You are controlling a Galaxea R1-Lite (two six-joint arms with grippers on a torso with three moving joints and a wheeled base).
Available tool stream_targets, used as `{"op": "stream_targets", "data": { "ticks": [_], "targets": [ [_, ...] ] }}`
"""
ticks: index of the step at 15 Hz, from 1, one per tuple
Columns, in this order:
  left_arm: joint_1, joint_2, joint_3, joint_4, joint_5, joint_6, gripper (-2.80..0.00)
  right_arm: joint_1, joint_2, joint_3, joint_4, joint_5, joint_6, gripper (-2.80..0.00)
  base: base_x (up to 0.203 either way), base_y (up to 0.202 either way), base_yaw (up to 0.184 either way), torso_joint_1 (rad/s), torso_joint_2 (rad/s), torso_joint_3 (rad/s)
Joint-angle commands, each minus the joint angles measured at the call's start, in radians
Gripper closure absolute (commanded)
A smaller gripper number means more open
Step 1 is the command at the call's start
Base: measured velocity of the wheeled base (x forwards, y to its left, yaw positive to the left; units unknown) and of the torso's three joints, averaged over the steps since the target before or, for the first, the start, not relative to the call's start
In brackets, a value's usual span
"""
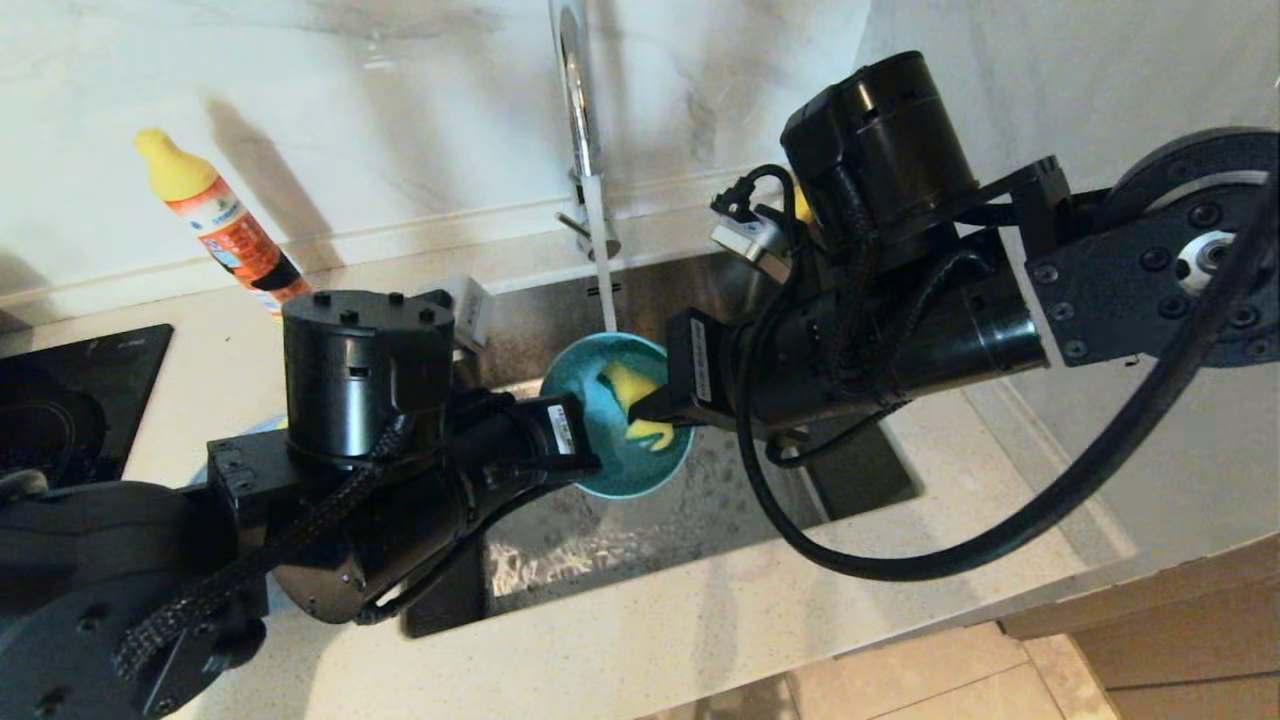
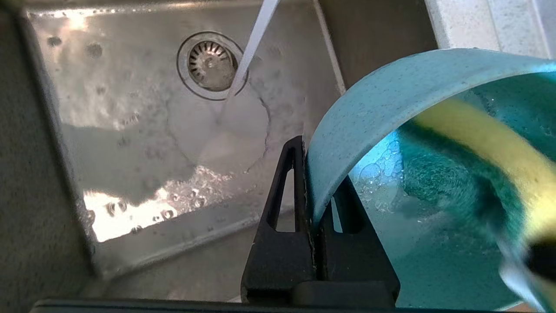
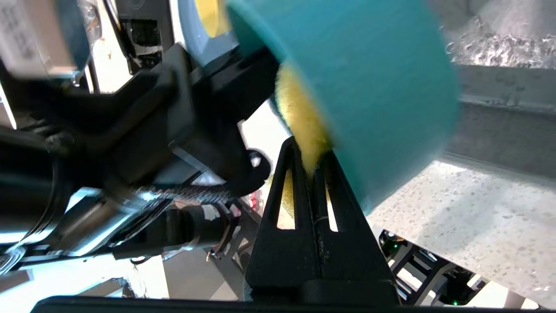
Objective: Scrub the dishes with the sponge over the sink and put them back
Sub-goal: Wipe the bowl
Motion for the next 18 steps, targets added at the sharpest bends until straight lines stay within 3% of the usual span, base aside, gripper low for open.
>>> {"op": "stream_targets", "data": {
  "ticks": [1, 11, 18],
  "targets": [
    [-0.005, -0.007, 0.021, -0.005, -0.002, -0.001, 0.00, -0.017, 0.022, -0.015, 0.002, 0.008, 0.008, 0.00, 0.000, 0.000, 0.000, 0.000, 0.00, 0.000],
    [-0.024, -0.027, 0.067, -0.023, -0.002, -0.003, 0.00, -0.045, 0.062, -0.117, 0.018, 0.011, 0.031, 0.00, 0.000, 0.000, 0.000, 0.000, 0.00, 0.000],
    [-0.013, -0.014, 0.038, -0.025, 0.004, -0.004, 0.00, -0.076, 0.004, -0.085, 0.066, 0.011, 0.030, 0.00, 0.000, 0.000, 0.000, 0.000, 0.00, 0.000]
  ]
}}
